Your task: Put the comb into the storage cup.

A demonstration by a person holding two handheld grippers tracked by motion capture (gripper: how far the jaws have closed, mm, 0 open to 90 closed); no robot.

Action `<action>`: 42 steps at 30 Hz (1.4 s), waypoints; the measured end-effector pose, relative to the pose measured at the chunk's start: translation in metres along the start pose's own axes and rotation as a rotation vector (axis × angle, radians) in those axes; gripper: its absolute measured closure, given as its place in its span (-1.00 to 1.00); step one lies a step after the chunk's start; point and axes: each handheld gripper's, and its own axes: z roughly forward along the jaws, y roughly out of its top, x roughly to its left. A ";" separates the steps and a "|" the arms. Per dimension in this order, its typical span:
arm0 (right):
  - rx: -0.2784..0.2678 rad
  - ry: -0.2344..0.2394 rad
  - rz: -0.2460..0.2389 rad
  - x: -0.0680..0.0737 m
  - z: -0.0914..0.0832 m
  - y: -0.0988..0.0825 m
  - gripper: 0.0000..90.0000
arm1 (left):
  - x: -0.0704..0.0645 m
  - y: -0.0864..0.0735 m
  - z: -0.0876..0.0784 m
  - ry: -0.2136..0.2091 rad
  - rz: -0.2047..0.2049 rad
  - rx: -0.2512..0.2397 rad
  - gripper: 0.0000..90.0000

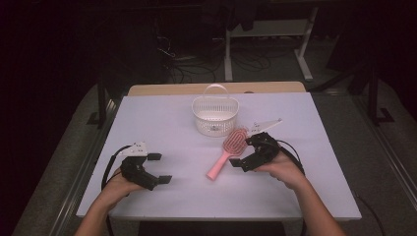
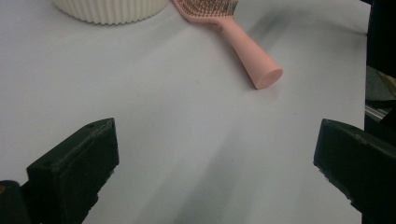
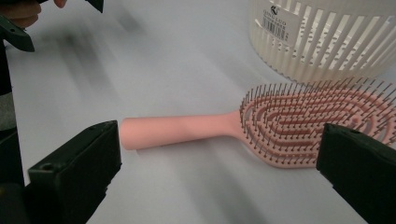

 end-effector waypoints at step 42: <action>0.033 0.049 -0.030 0.008 0.026 0.031 -1.00 | 0.000 0.000 0.002 -0.007 -0.003 0.002 -1.00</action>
